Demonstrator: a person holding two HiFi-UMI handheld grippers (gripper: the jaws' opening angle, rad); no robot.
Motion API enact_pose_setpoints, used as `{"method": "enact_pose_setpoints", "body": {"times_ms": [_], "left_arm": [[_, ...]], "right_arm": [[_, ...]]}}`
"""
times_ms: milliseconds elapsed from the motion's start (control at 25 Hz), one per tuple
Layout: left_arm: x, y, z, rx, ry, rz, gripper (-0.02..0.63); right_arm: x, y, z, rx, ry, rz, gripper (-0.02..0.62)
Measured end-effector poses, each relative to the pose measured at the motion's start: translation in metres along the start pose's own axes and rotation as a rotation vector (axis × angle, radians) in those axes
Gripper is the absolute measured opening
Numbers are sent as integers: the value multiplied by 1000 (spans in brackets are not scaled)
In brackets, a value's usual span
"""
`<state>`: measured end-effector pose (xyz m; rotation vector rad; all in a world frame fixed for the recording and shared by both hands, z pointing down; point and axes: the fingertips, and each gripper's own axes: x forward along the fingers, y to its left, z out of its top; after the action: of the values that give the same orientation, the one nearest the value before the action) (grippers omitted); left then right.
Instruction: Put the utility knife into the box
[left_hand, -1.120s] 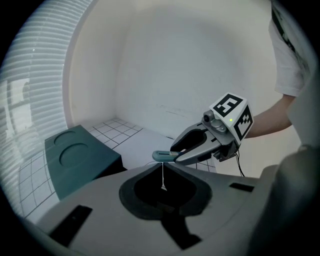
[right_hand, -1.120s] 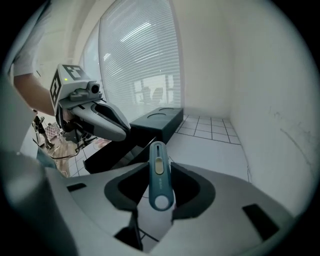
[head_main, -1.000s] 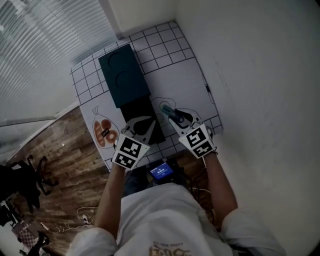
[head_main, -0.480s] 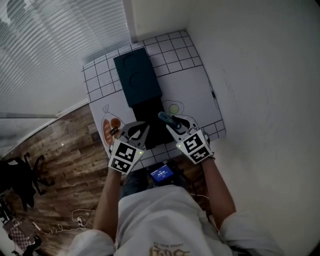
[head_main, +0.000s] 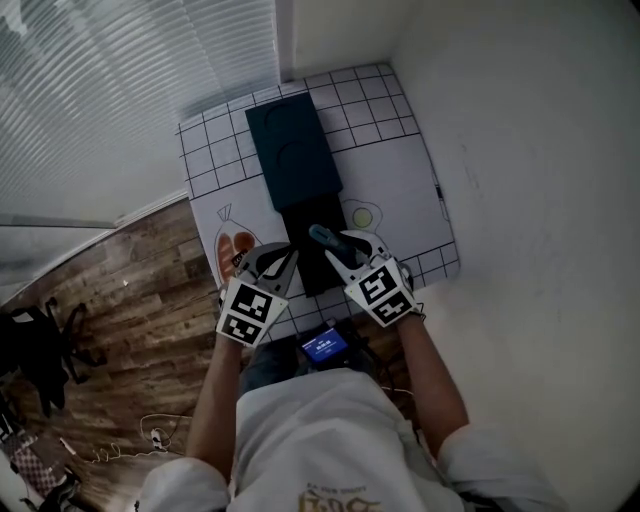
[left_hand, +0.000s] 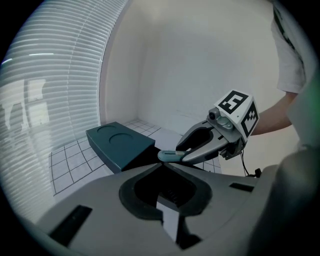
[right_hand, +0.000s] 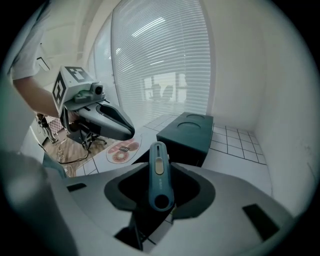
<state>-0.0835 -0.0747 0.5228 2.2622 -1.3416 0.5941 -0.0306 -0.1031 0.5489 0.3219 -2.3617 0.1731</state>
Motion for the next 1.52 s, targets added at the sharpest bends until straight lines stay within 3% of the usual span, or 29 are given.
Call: {"method": "enact_pose_setpoints", "body": {"times_ms": [280, 480, 1520], "left_arm": [[4, 5, -7, 1, 16, -17, 12], [13, 1, -26, 62, 73, -38, 12], [22, 17, -63, 28, 127, -92, 12]], "right_arm": [[12, 0, -6, 0, 54, -21, 140], [26, 6, -19, -22, 126, -32, 140], [63, 21, -45, -152, 374, -81, 141]]}}
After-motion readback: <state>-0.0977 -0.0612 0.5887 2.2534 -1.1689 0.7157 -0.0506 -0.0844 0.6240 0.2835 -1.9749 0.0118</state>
